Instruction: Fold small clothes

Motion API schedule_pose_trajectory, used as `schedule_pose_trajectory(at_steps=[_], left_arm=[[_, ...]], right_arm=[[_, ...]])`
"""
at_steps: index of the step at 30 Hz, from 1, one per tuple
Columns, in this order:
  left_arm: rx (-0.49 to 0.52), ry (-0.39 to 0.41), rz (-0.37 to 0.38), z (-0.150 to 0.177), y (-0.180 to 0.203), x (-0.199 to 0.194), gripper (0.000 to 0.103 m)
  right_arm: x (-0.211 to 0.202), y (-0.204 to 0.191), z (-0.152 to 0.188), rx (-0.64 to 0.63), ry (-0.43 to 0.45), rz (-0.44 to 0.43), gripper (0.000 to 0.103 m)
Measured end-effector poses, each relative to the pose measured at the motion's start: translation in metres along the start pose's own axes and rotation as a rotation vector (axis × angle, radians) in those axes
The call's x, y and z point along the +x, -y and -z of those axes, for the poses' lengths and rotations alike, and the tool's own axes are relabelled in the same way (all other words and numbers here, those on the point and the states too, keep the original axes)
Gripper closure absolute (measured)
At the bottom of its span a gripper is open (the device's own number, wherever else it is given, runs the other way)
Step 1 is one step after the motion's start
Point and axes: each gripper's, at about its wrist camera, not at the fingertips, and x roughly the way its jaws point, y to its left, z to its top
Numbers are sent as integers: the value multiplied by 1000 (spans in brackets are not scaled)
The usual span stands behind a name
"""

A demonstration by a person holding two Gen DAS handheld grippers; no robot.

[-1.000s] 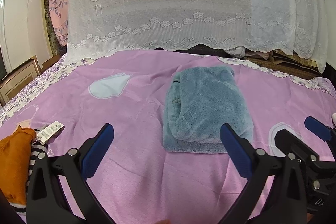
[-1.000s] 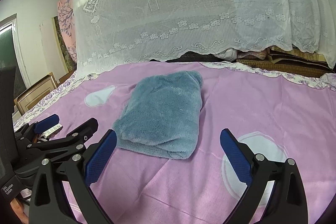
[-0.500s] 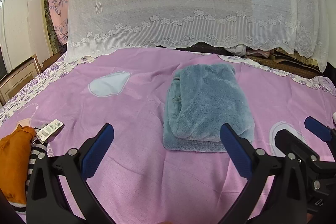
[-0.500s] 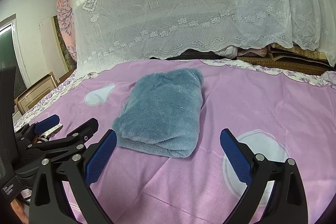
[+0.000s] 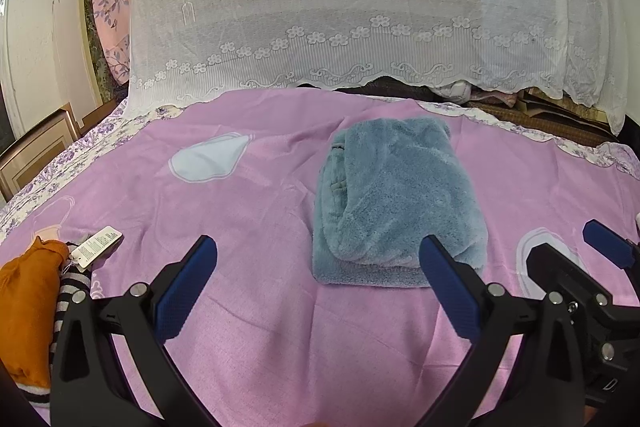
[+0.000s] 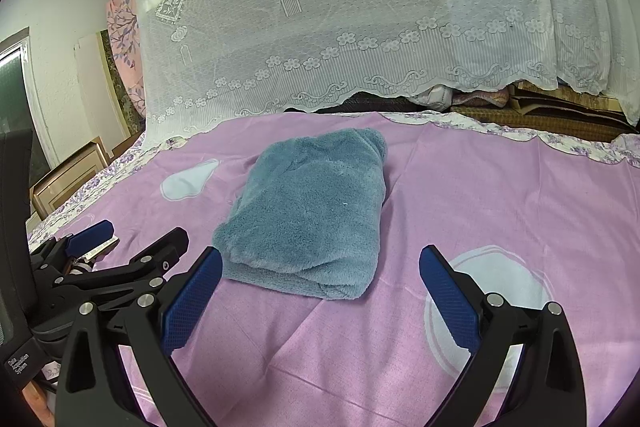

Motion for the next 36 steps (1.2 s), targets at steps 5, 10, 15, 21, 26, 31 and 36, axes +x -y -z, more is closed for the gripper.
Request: schedule_pose_trajectory(at_steps=[5,10,15,21,26,31,36], left_arm=[[0,0,0,0,0,0,4],[1,0,0,1,-1,0,4],[1,0,0,0,-1,0,4],[1,0,0,0,-1,0,4],[2,0,0,0,-1,0,4],[2,0,-1,0,-1,0,4],[3,0,-1,0,-1,0,4]], right_arm=[[0,0,0,0,0,0,4],[0,0,0,0,0,0,4],[0,0,0,0,0,0,4],[0,0,0,0,-1,-1,4],[0,0,0,1,-1,-1,4],[1,0,0,3,0,-3,4],[2,0,1,4,-1,-3,4]])
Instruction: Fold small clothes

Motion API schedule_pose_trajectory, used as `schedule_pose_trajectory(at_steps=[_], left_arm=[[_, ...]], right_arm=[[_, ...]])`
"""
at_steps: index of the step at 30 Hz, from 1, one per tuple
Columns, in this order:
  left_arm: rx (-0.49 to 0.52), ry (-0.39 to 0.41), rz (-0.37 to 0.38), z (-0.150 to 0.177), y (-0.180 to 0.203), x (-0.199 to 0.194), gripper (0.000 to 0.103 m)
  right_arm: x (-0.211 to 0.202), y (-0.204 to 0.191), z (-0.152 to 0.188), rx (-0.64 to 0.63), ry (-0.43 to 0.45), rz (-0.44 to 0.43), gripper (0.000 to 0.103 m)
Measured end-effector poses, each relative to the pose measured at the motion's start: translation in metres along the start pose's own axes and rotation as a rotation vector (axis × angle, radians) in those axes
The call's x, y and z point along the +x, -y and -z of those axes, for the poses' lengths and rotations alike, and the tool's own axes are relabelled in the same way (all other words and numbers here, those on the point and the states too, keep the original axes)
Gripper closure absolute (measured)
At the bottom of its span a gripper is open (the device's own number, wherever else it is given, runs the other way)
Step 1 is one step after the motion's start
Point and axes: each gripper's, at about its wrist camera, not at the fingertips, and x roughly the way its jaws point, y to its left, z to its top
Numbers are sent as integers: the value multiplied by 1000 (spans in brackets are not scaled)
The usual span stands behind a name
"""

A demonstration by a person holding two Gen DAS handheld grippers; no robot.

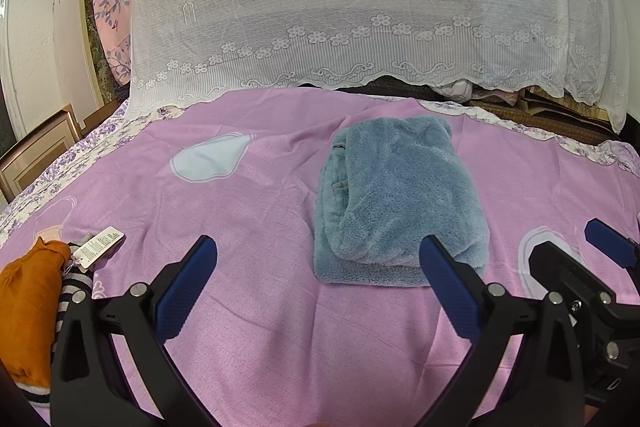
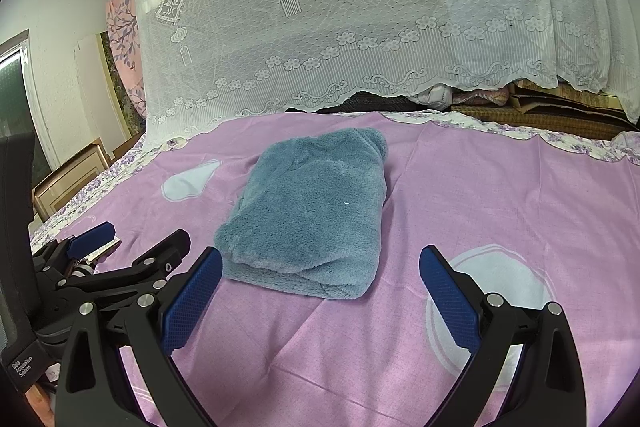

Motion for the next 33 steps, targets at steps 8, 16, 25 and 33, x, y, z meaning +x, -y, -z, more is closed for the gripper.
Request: schedule_pose_trajectory(at_steps=[8,16,25,33], left_arm=[[0,0,0,0,0,0,4],[1,-1,0,1,-1,0,4],[0,-2,0,2,-3,0,4],[1,-6,-4,5,-6,0,4]], right_arm=[[0,-1,2,3,0,0,4],[0,-2,3,3,0,0,4],[0,-2,3,4,-1,1,4],[1,-4,6,2,-2,3,4]])
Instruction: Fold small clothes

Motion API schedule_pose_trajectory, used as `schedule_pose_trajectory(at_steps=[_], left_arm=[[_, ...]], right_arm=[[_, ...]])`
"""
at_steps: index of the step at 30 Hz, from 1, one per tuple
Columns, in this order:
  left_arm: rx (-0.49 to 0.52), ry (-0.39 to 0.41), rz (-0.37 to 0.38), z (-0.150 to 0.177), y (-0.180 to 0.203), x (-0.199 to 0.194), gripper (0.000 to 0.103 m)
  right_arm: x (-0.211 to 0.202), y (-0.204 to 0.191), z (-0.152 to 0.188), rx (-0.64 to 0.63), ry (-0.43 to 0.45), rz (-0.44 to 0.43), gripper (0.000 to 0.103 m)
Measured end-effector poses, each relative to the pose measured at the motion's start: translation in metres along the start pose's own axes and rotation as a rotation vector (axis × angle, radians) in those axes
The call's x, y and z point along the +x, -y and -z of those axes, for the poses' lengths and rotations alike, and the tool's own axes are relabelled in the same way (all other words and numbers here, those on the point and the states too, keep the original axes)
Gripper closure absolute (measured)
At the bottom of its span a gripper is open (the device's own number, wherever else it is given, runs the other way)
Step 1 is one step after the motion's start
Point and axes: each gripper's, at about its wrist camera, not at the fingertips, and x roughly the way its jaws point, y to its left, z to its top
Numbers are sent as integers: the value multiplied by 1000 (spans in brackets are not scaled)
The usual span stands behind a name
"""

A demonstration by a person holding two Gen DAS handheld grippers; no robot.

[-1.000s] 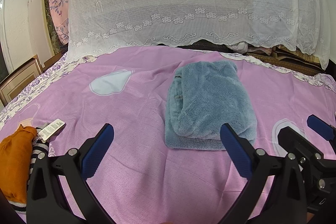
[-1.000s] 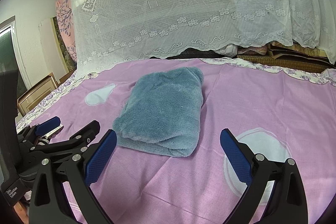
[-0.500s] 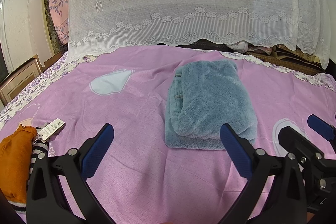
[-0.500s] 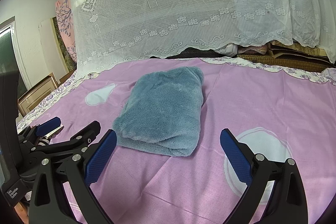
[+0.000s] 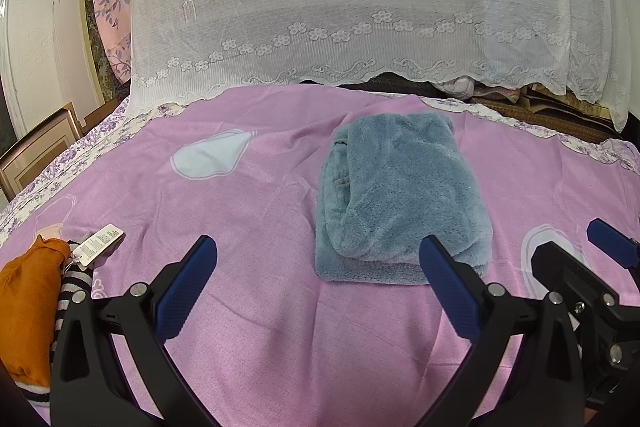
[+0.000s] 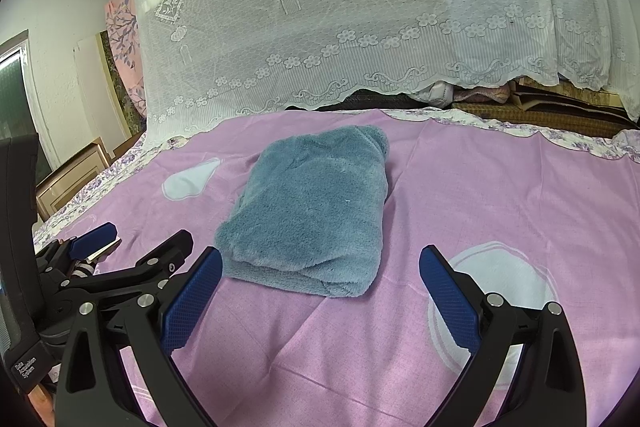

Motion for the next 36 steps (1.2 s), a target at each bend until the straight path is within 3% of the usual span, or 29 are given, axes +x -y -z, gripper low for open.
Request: schedule_pose_trajectory(at_steps=[36], left_arm=[[9,17,-25,-2,0,-4,4]], right_arm=[[-3,-3,2,4,-2,-2,4]])
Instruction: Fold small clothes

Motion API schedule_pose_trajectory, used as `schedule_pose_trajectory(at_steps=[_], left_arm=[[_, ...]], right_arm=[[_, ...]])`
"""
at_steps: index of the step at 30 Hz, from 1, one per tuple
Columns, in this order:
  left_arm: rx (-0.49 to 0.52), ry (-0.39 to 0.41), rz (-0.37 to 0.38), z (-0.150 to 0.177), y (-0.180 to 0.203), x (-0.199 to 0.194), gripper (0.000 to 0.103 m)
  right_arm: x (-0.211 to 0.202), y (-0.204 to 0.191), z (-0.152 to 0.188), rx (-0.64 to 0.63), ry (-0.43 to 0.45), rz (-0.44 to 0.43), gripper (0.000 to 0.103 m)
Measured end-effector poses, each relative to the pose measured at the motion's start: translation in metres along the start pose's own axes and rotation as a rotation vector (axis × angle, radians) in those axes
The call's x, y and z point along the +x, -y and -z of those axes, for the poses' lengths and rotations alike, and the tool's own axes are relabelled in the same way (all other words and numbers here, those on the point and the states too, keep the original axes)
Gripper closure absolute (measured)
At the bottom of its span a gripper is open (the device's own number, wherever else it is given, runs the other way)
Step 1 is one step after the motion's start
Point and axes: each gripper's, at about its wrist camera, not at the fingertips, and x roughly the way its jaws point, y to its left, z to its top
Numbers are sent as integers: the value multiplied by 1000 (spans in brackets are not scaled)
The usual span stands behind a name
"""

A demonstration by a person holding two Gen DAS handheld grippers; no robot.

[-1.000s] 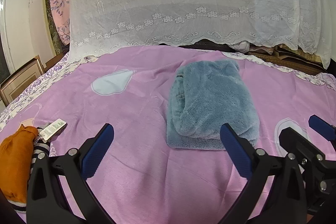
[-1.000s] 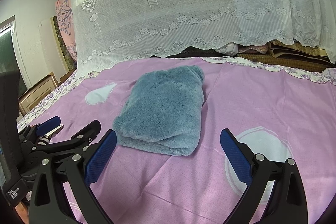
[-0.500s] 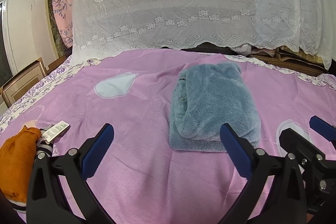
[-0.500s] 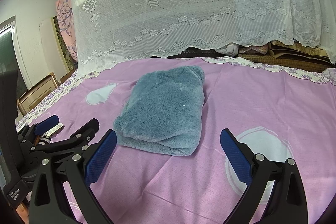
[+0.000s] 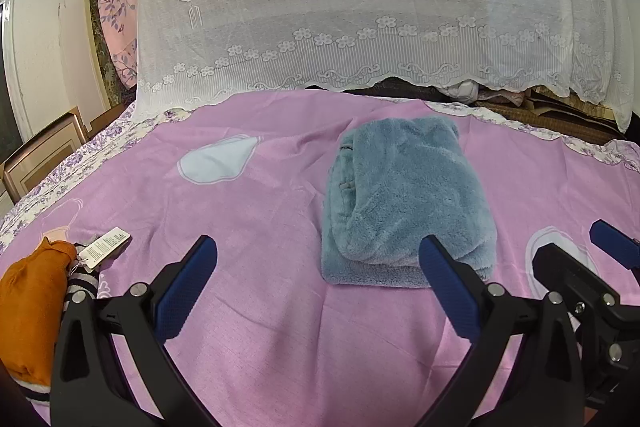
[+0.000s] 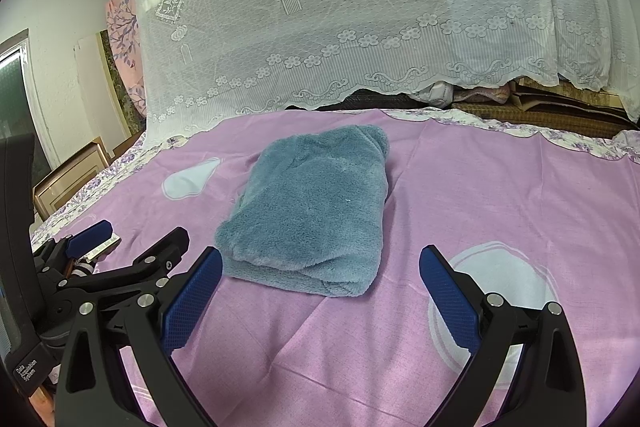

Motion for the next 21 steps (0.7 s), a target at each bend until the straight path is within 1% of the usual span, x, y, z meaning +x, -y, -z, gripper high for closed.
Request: schedule_pose_trajectory(at_steps=[8,17,21], left_arm=[[0,-6,-2,0,1,2,4],[-1,-49,12,2,4,9,4],[-2,-55,17,2,6,10,4]], right_arm=[[0,0,-1,-1,-1,0,4],[-1,3,-2,1,1,0,4],[-2,3,-2,-2,2,0,4]])
